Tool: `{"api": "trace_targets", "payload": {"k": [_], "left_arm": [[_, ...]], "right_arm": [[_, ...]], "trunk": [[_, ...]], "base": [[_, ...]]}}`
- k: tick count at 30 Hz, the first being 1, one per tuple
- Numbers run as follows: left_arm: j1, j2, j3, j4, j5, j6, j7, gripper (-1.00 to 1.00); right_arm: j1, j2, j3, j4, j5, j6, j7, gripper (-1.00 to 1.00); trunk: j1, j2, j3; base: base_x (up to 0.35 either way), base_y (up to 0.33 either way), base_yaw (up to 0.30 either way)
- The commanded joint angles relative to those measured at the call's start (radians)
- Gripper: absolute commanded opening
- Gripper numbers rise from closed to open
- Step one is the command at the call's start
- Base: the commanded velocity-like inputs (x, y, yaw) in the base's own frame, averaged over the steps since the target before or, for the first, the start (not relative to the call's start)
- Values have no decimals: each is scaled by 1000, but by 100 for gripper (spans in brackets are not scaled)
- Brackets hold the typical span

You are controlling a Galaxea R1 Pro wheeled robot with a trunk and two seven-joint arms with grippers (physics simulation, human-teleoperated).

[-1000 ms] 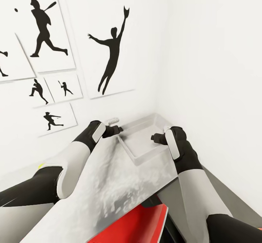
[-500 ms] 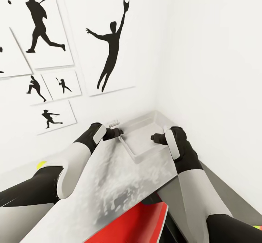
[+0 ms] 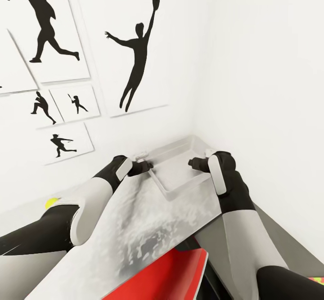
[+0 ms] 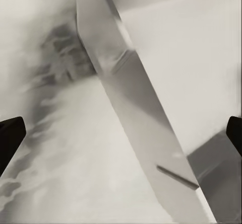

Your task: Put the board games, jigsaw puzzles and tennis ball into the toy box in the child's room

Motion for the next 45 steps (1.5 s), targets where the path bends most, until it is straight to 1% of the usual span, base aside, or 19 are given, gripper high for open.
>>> {"api": "trace_targets", "payload": {"k": [1, 5, 10, 16, 21, 26, 45], "left_arm": [[-1, -1, 8, -1, 7, 5, -3, 100], [-1, -1, 8, 0, 7, 2, -49, 100], [-1, -1, 9, 1, 7, 0, -64, 100], [-1, -1, 9, 18, 7, -6, -69, 100], [-1, -1, 9, 53, 7, -49, -71, 100], [-1, -1, 9, 78, 7, -73, -72, 100], [-1, -1, 9, 85, 7, -79, -81, 100]], "right_arm": [[0, 1, -1, -3, -11, 3, -9, 100], [3, 1, -1, -9, -11, 4, -9, 100], [5, 1, -1, -10, -11, 4, -9, 100], [5, 1, -1, -10, -11, 4, -9, 100], [5, 1, -1, -10, -11, 3, -9, 100], [6, 1, -1, -10, -10, 3, -9, 100], [13, 1, 1, -11, -10, 0, -9, 100]], "trunk": [[1, -2, -2], [1, -2, -2], [1, -2, -2], [1, -2, -2], [1, -2, -4], [1, -2, -8], [1, -2, -36]], "base": [[0, 0, 0], [0, 0, 0], [0, 0, 0], [0, 0, 0], [0, 0, 0], [0, 0, 0], [0, 0, 0]]}}
